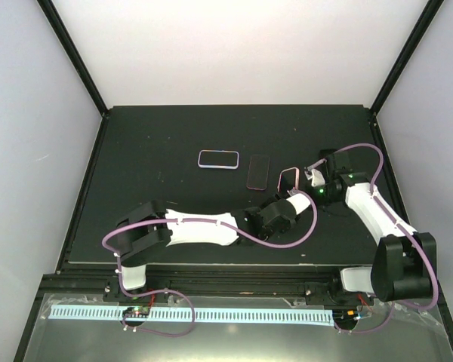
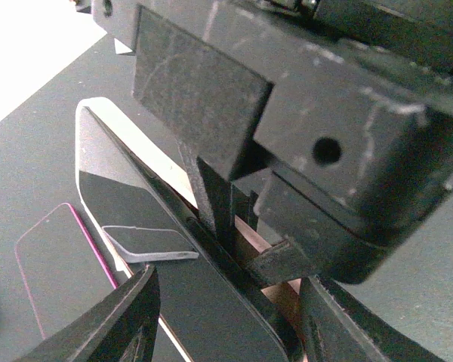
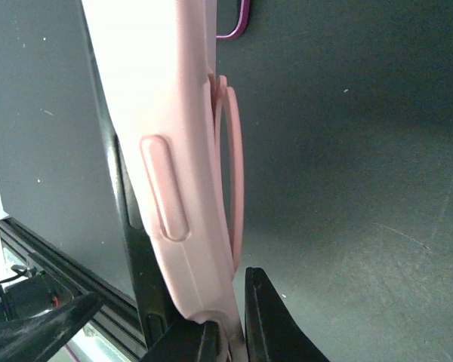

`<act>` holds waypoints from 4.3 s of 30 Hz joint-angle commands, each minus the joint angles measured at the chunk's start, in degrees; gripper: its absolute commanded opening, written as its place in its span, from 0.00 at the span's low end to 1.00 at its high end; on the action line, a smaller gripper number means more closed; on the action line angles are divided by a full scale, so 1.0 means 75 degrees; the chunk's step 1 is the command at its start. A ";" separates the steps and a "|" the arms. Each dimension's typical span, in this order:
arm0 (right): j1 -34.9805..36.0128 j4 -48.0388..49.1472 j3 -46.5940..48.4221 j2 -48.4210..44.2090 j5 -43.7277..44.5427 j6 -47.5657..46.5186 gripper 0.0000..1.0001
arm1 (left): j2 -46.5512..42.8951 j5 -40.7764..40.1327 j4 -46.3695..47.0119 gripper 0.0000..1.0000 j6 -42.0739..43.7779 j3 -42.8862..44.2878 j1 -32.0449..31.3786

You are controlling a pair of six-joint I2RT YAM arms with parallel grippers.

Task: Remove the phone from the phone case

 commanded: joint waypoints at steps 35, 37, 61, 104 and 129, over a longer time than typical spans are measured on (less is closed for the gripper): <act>-0.0250 0.0419 -0.0167 -0.0334 -0.0697 0.0302 0.01 | -0.0116 -0.1809 0.0591 0.02 0.0293 -0.0706 0.0012; -0.0255 0.0491 -0.0165 -0.0197 -0.0269 0.0268 0.01 | -0.0115 -0.1747 0.0589 0.02 -0.0074 -0.0680 0.0013; -0.0477 0.1343 0.0102 -0.0317 0.0310 -0.2928 0.01 | -0.1828 -0.2740 -0.1372 0.02 -0.1270 -0.2098 0.0594; -0.1814 0.0599 0.0163 -0.1790 -0.1036 -0.4063 0.01 | 0.2382 -0.1919 -0.3452 0.31 0.0168 0.1071 0.2355; -0.1822 -0.1828 0.3321 0.2408 0.1579 -0.5587 0.01 | -0.4755 0.1444 -0.2169 0.87 -0.2488 -0.3774 0.2550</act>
